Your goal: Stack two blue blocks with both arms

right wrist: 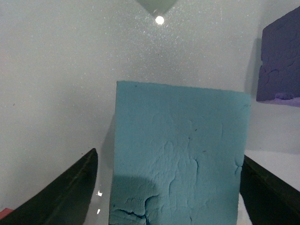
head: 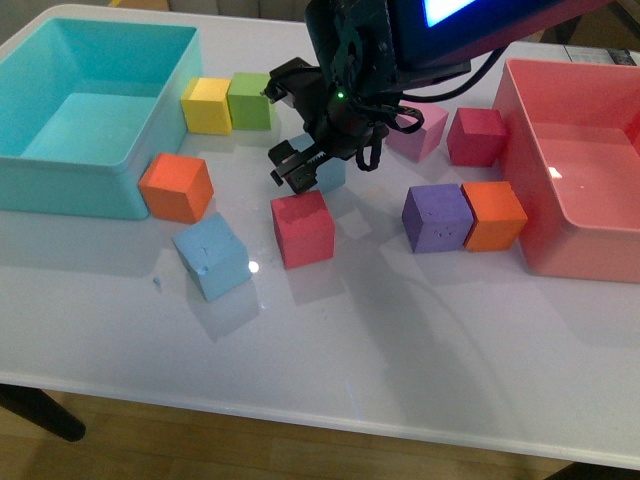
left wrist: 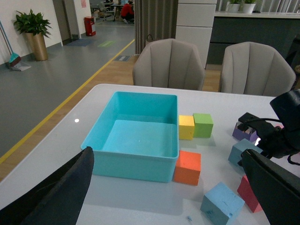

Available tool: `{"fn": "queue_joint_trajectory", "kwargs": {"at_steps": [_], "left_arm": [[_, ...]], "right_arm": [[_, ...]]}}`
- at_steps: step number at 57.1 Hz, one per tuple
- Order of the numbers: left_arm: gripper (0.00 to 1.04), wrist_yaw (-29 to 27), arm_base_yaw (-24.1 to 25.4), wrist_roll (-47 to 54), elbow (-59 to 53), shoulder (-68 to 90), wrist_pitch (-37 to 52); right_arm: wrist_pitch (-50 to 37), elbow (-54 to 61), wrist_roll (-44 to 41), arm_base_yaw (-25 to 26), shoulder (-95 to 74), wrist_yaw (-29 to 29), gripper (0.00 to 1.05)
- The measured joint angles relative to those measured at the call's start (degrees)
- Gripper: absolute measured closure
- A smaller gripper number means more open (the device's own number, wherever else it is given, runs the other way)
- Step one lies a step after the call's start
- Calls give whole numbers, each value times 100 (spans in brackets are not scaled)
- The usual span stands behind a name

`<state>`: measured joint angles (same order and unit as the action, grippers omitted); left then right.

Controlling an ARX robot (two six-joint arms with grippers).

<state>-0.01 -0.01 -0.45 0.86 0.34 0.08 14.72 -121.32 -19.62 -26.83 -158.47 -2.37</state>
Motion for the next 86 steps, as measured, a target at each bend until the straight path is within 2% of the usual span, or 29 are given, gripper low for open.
{"fn": "queue_joint_trajectory", "kwargs": {"at_steps": [3, 21, 29, 40, 42, 45, 49, 54, 55, 60, 69, 72, 86], "left_arm": [[9, 0, 0, 0, 0, 0, 0], [9, 0, 0, 0, 0, 0, 0], [9, 0, 0, 0, 0, 0, 0], [9, 0, 0, 0, 0, 0, 0], [9, 0, 0, -2, 0, 0, 0], [9, 2, 0, 0, 0, 0, 0], [9, 0, 0, 0, 0, -2, 0], [9, -2, 0, 0, 0, -2, 0], [9, 0, 0, 0, 0, -2, 0], [9, 0, 0, 0, 0, -2, 0], [9, 0, 0, 0, 0, -2, 0], [9, 0, 0, 0, 0, -2, 0], [9, 0, 0, 0, 0, -2, 0]], "right_arm": [[-144, 151, -2, 7, 83, -4, 8], [-1408, 1895, -77, 63, 1672, 57, 9], [-2511, 3606, -42, 195, 3348, 240, 9], [-3375, 5711, 52, 420, 5296, 459, 9], [-3880, 6126, 273, 415, 5525, 7, 13], [-5309, 6918, 855, 457, 5893, -1095, 23], [-6511, 7753, 1375, 619, 6240, -1622, 35], [-7165, 8636, 1707, 925, 6697, -1534, 52], [-7178, 8675, 1716, 938, 6723, -1523, 53], [-7331, 9423, 1838, 1169, 7259, -1231, 72], [-7364, 10207, 1882, 1497, 7952, -914, 100], [-7357, 10406, 1893, 1580, 8166, -817, 103], [-7090, 11167, 1902, 1952, 9184, -468, 103]]}}
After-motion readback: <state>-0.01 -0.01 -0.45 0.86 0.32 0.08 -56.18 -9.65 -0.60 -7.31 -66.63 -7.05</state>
